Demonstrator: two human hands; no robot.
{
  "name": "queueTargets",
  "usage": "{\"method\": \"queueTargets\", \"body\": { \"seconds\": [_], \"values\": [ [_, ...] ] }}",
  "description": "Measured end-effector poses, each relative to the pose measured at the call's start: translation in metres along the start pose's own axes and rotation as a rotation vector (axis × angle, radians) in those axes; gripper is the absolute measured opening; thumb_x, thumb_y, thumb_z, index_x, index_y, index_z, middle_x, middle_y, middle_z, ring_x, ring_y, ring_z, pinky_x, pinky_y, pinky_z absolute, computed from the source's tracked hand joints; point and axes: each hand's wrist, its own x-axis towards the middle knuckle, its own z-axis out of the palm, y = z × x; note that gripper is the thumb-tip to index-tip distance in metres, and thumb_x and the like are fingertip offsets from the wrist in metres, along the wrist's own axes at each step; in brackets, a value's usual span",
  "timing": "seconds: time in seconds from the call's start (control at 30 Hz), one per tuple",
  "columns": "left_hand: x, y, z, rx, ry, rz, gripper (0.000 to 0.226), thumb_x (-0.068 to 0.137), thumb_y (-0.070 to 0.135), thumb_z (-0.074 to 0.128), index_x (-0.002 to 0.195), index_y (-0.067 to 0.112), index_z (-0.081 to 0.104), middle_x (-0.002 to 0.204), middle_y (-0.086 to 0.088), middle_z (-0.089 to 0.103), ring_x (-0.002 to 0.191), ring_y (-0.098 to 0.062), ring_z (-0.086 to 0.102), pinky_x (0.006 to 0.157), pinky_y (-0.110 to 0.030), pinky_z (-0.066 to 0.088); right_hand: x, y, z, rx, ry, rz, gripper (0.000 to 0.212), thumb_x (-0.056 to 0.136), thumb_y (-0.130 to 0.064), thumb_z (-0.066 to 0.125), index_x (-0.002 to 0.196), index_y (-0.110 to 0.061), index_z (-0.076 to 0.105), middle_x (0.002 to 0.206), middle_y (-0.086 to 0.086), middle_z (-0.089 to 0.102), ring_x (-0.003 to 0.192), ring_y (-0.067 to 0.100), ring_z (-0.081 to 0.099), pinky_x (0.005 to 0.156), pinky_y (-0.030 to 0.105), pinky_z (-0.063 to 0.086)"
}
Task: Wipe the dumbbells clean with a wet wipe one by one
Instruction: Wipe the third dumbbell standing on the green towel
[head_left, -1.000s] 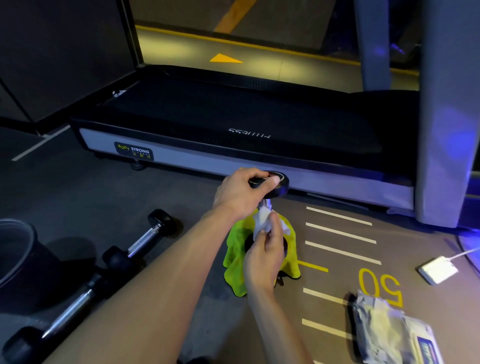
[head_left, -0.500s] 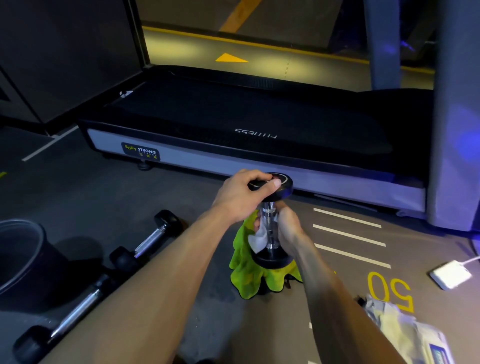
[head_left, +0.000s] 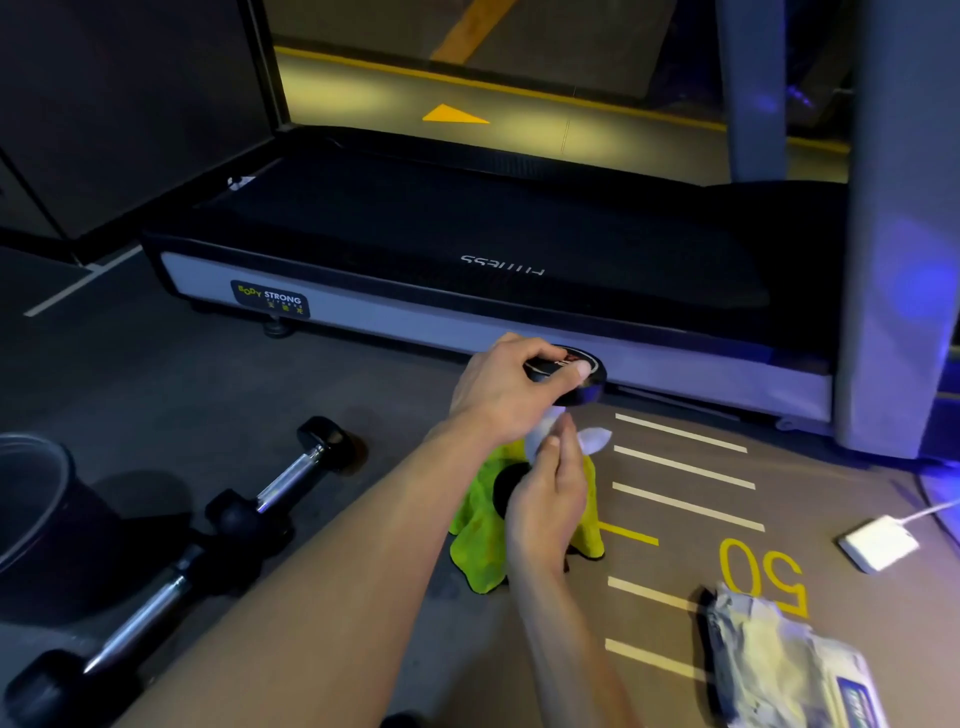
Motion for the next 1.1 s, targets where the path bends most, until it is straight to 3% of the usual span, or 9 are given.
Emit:
{"method": "queueTargets", "body": {
  "seconds": [0.1, 0.23, 0.37, 0.47, 0.57, 0.8, 0.97, 1.03, 1.1],
  "values": [
    [0.000, 0.000, -0.002, -0.007, -0.006, -0.008, 0.035, 0.086, 0.060, 0.072, 0.109, 0.034, 0.076, 0.111, 0.015, 0.063, 0.105, -0.006, 0.063, 0.096, -0.032, 0.051, -0.008, 0.006, -0.004, -0.035, 0.043, -0.137, 0.034, 0.106, -0.007, 0.047, 0.135, -0.012, 0.065, 0.140, -0.006, 0.059, 0.135, 0.003, 0.049, 0.111, 0.021, 0.038],
    [0.000, -0.004, -0.004, -0.015, -0.021, -0.002, 0.035, 0.084, 0.061, 0.073, 0.108, 0.036, 0.076, 0.109, 0.016, 0.061, 0.103, -0.006, 0.063, 0.093, -0.033, 0.054, 0.019, 0.009, -0.005, -0.023, 0.114, -0.129, 0.029, 0.097, -0.009, 0.064, 0.126, -0.013, 0.069, 0.119, -0.008, 0.066, 0.111, 0.004, 0.061, 0.097, 0.028, 0.051],
    [0.000, -0.003, -0.008, -0.015, -0.032, -0.005, 0.035, 0.086, 0.060, 0.072, 0.111, 0.036, 0.075, 0.108, 0.017, 0.059, 0.101, -0.003, 0.062, 0.091, -0.030, 0.054, 0.039, 0.013, 0.003, -0.019, -0.078, 0.005, 0.032, 0.093, -0.030, 0.073, 0.120, -0.013, 0.068, 0.107, -0.005, 0.073, 0.098, 0.006, 0.066, 0.094, 0.042, 0.056],
    [0.000, -0.004, -0.010, -0.032, -0.039, 0.002, 0.035, 0.088, 0.058, 0.071, 0.113, 0.035, 0.075, 0.109, 0.014, 0.060, 0.102, -0.004, 0.061, 0.092, -0.028, 0.051, 0.049, 0.010, 0.005, -0.071, -0.244, -0.045, 0.013, 0.094, -0.021, 0.072, 0.103, -0.013, 0.067, 0.077, -0.014, 0.071, 0.066, -0.003, 0.060, 0.066, 0.020, 0.050],
    [0.001, -0.006, -0.012, -0.034, -0.037, -0.008, 0.034, 0.089, 0.057, 0.070, 0.115, 0.034, 0.075, 0.114, 0.013, 0.061, 0.106, -0.006, 0.061, 0.094, -0.026, 0.049, 0.062, 0.003, 0.000, -0.130, -0.394, -0.004, 0.014, 0.096, -0.024, 0.070, 0.083, -0.022, 0.065, 0.058, -0.015, 0.063, 0.049, -0.002, 0.050, 0.052, 0.018, 0.041],
    [0.004, -0.014, -0.018, -0.042, -0.048, -0.042, 0.033, 0.092, 0.058, 0.065, 0.116, 0.036, 0.073, 0.117, 0.012, 0.060, 0.107, -0.005, 0.058, 0.082, -0.014, 0.042, 0.071, -0.009, 0.003, -0.176, -0.542, 0.170, 0.030, 0.087, -0.026, 0.075, 0.059, -0.019, 0.069, 0.058, 0.008, 0.062, 0.055, 0.021, 0.056, 0.057, 0.029, 0.043],
    [0.005, -0.015, -0.018, -0.039, -0.040, -0.043, 0.033, 0.093, 0.058, 0.064, 0.116, 0.036, 0.072, 0.117, 0.012, 0.060, 0.109, -0.005, 0.057, 0.087, -0.021, 0.044, 0.064, -0.030, 0.001, -0.066, -0.497, 0.069, 0.010, 0.092, -0.006, 0.067, 0.084, -0.013, 0.064, 0.054, -0.013, 0.063, 0.048, -0.005, 0.054, 0.051, 0.010, 0.041],
    [0.005, -0.015, -0.018, -0.042, -0.042, -0.037, 0.032, 0.094, 0.057, 0.064, 0.116, 0.036, 0.073, 0.117, 0.012, 0.060, 0.107, -0.005, 0.057, 0.085, -0.019, 0.044, 0.058, -0.030, -0.003, 0.032, -0.501, 0.044, 0.021, 0.093, -0.004, 0.062, 0.112, -0.012, 0.068, 0.088, -0.002, 0.076, 0.081, 0.001, 0.068, 0.072, 0.014, 0.050],
    [0.005, -0.015, -0.018, -0.047, -0.038, -0.034, 0.032, 0.094, 0.057, 0.063, 0.116, 0.036, 0.073, 0.117, 0.012, 0.060, 0.107, -0.005, 0.057, 0.082, -0.015, 0.041, 0.048, -0.025, -0.010, 0.147, -0.526, 0.057, 0.039, 0.097, -0.001, 0.051, 0.133, -0.013, 0.062, 0.115, 0.001, 0.073, 0.107, 0.008, 0.066, 0.088, 0.018, 0.051]
  ]
}}
